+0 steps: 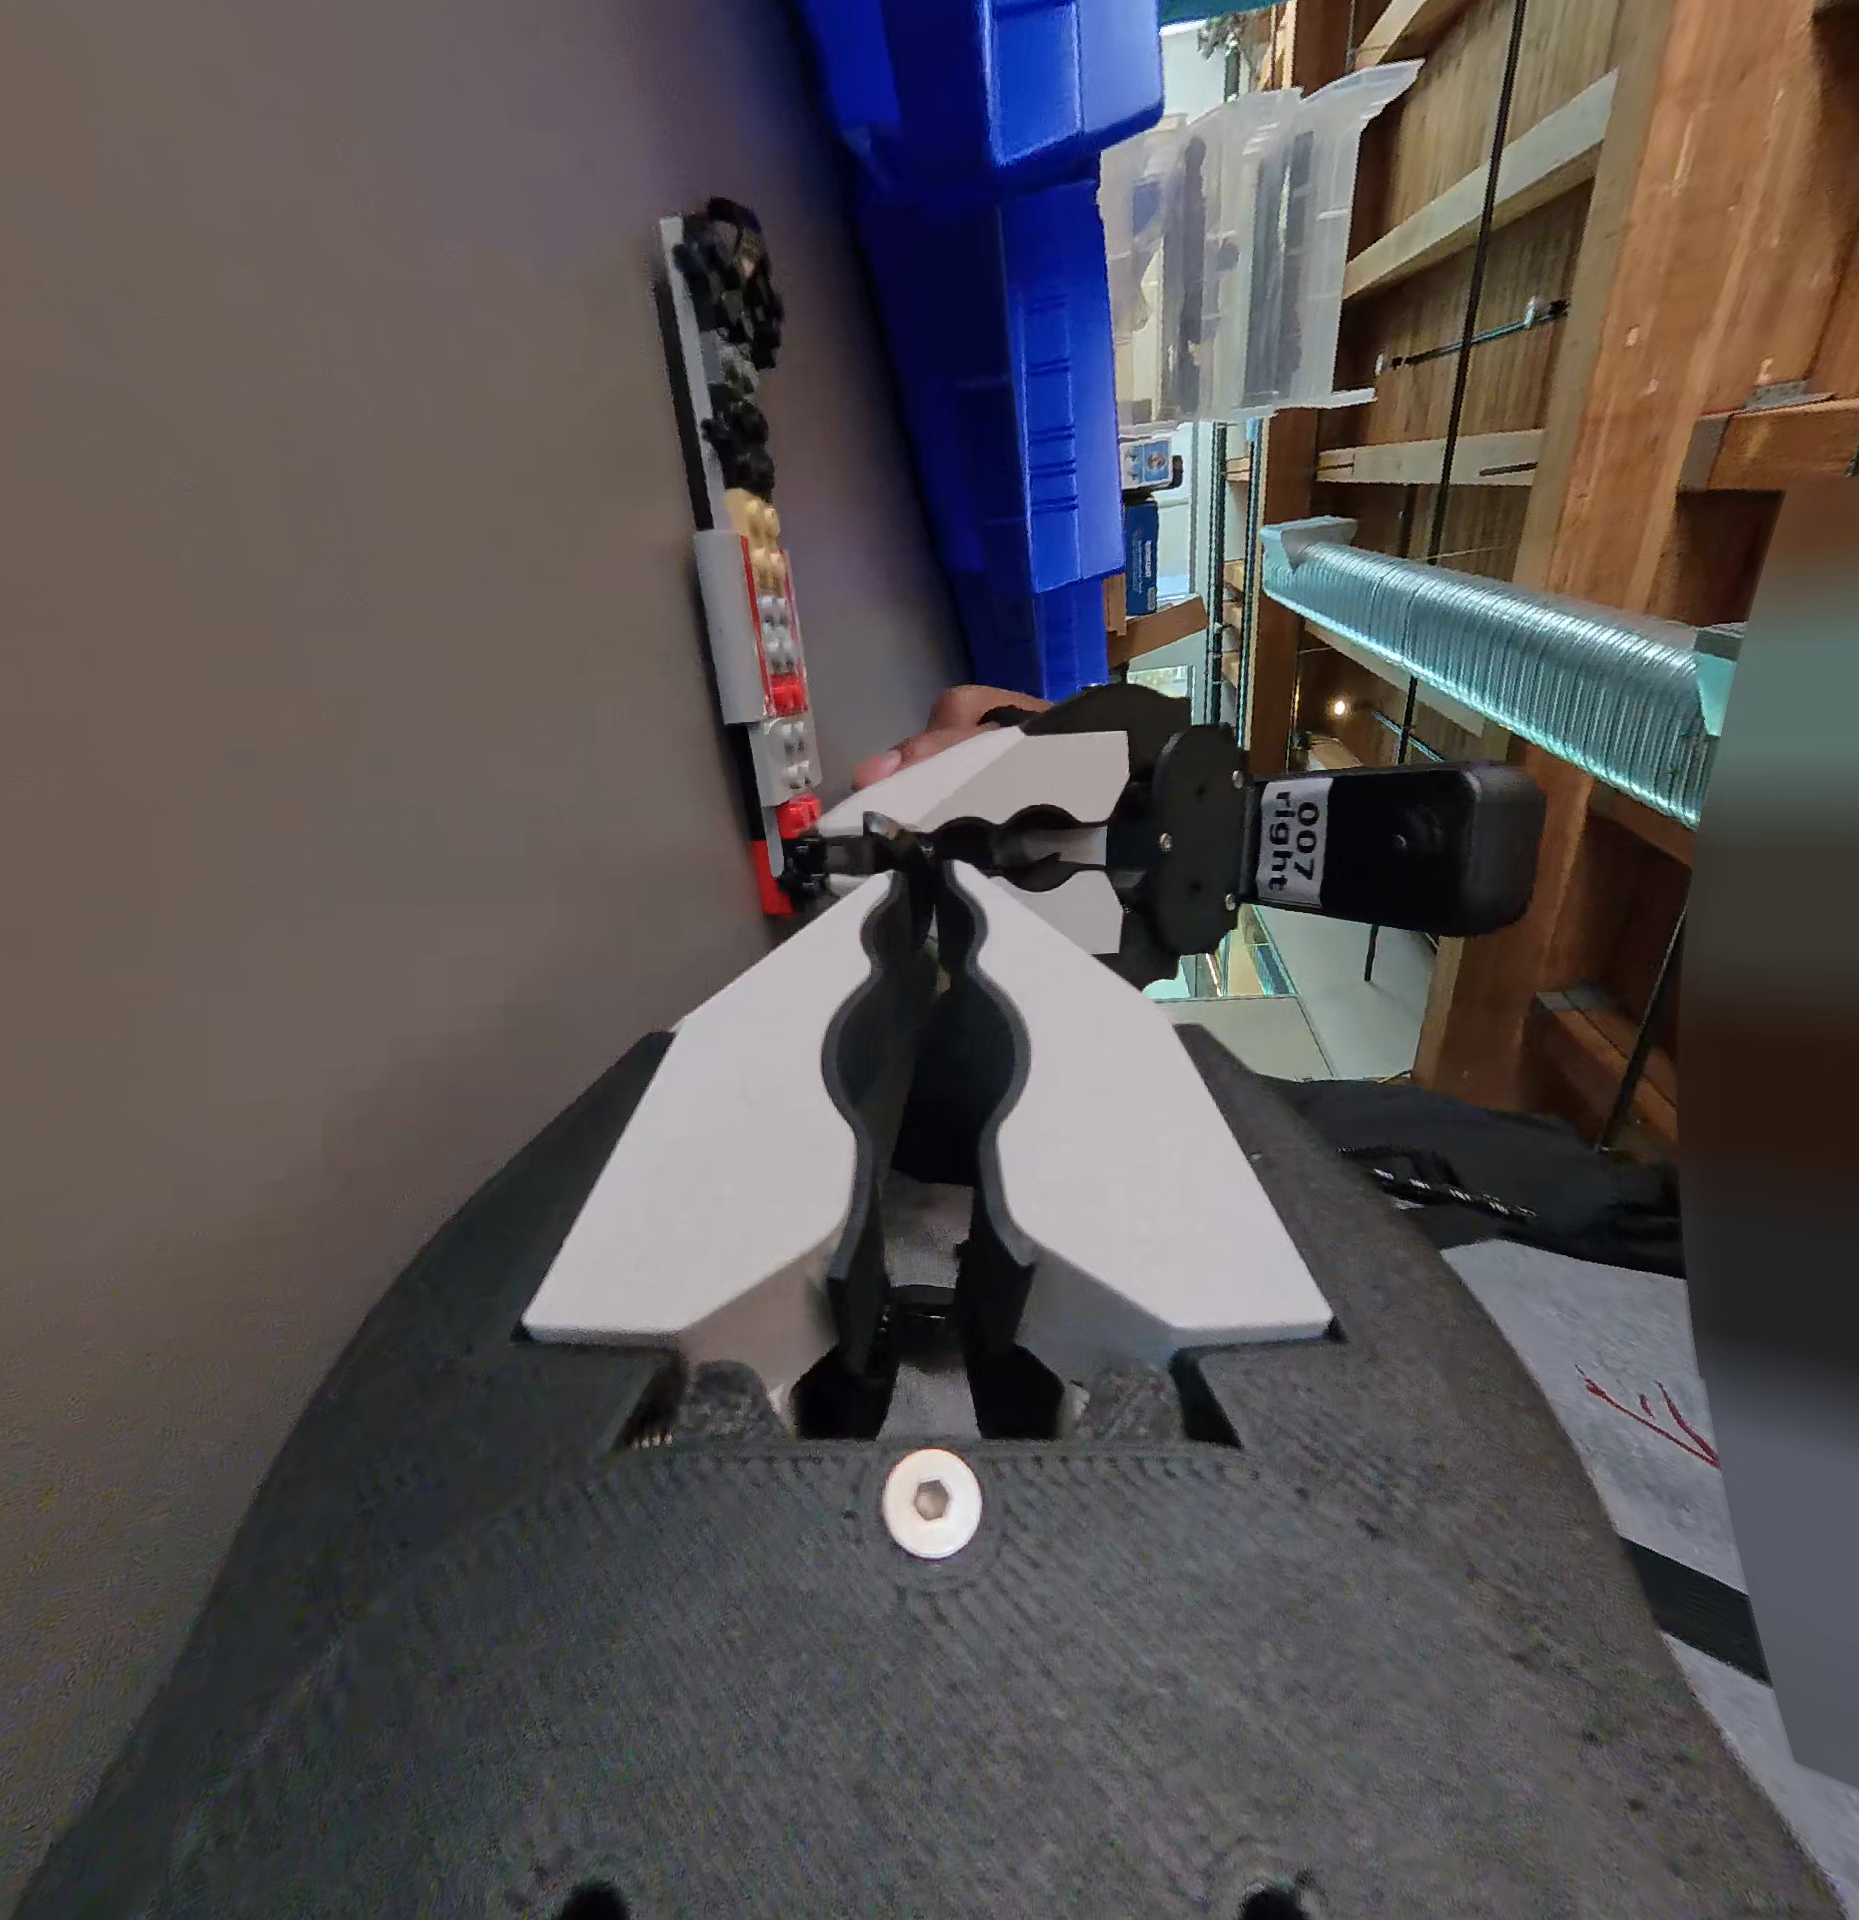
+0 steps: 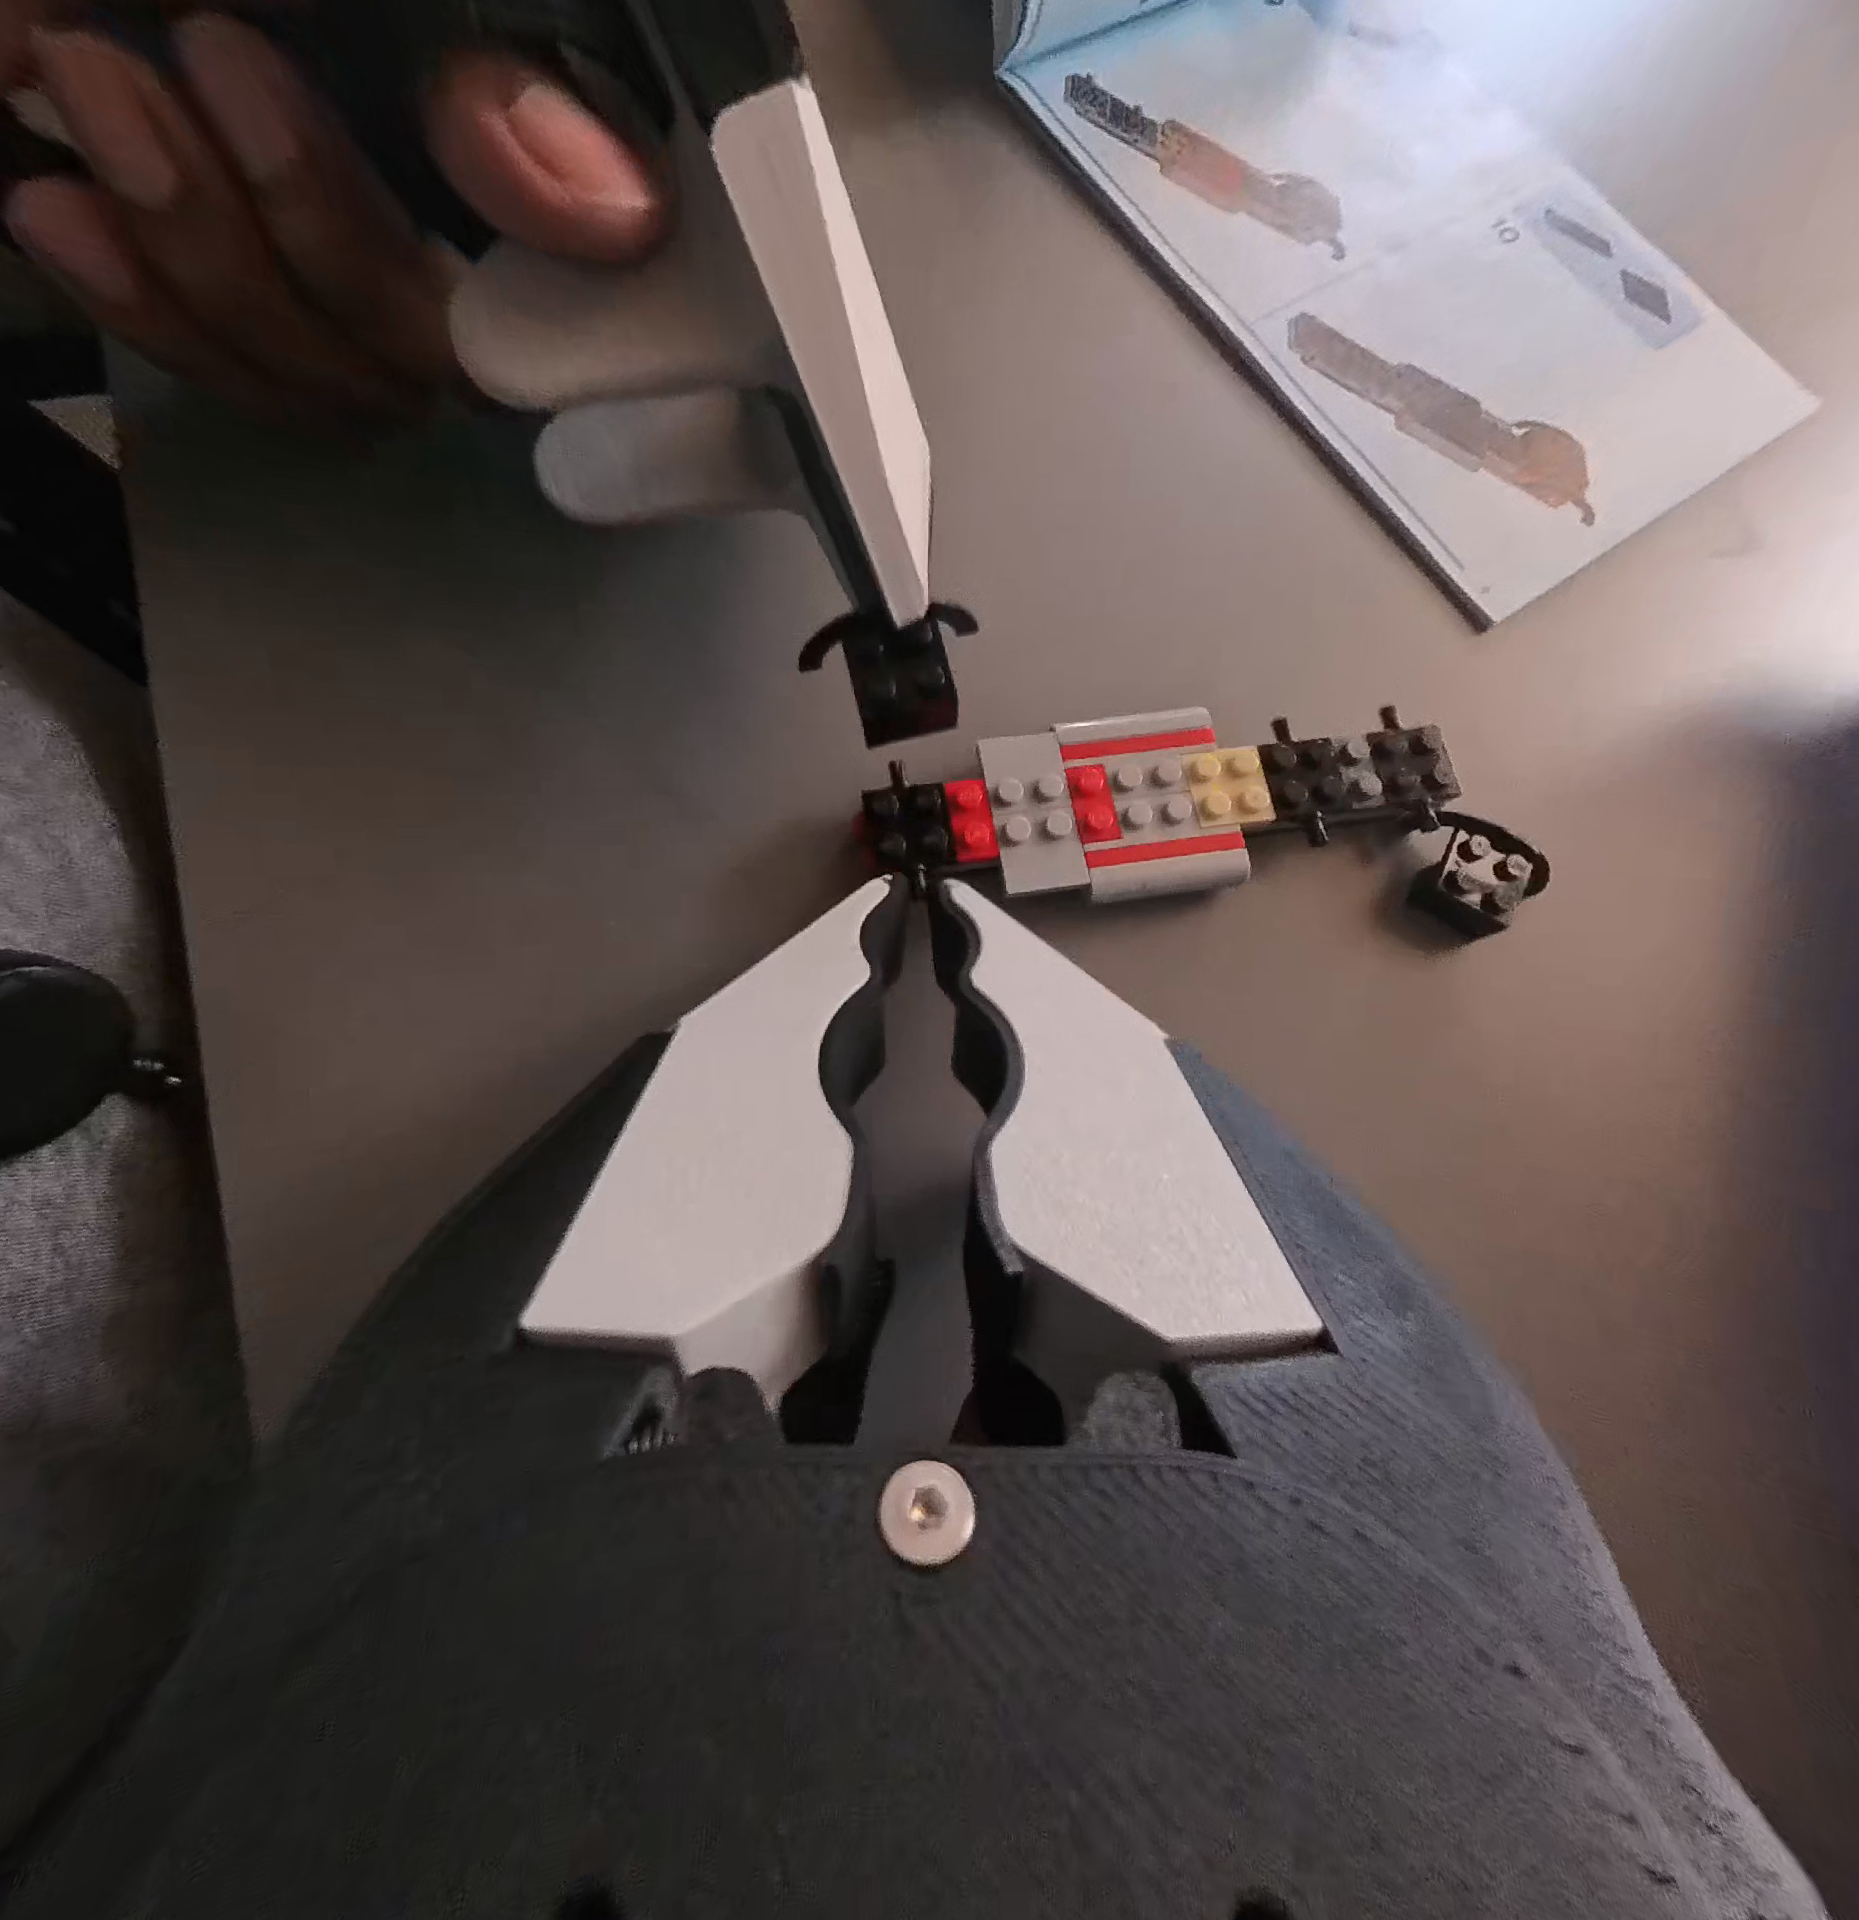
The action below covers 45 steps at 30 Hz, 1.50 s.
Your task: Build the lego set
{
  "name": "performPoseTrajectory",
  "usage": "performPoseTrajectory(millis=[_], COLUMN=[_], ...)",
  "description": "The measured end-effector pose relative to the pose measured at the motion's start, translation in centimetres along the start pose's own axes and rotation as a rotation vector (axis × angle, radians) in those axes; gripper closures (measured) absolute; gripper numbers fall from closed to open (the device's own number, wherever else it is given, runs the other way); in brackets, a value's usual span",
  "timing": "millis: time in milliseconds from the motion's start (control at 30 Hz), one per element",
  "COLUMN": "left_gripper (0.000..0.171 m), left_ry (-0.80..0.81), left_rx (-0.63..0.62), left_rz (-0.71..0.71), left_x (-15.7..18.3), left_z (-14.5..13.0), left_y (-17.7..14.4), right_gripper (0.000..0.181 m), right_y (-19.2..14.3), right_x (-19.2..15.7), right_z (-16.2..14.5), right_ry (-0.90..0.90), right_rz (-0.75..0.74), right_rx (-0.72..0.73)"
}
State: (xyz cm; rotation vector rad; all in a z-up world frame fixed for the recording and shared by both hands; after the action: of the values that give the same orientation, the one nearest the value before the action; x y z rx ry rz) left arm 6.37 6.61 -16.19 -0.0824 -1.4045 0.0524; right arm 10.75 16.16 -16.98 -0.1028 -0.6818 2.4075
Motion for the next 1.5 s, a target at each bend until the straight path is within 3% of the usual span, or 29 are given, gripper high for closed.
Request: performPoseTrajectory(millis=[600,1000,1500], left_gripper=[0.16,0.151,0.145], left_ry=[-0.051,0.012,-0.059], left_rx=[-0.018,0.006,-0.005], left_rz=[0.081,0.144,0.096], left_x=[-0.6,-0.6,-0.3], left_z=[0.3,0.1,-0.3], left_y=[0.7,0.7,1.1], right_gripper=[0.175,0.175,0.175], right_y=[-0.7,-1.0,-1.1], right_x=[0.1,0.1,0.2], right_z=[1.3,1.4,1.5], right_ry=[-0.023,-0.028,-0.036], right_rz=[-0.001,-0.013,-0.019], right_rx=[0.14,0.168,0.18])
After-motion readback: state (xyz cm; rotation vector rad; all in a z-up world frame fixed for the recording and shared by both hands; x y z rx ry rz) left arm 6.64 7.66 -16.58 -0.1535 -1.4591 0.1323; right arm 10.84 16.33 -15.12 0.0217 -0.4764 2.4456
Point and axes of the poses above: each gripper's, where its closed fingertips meet, y out along the fingers, z out of its top, x = y × z across the jaws, the point moved 5 cm from there along -y, back along the fingers, and after that the axes turned 12 degrees about x, right-handed, at the moved point
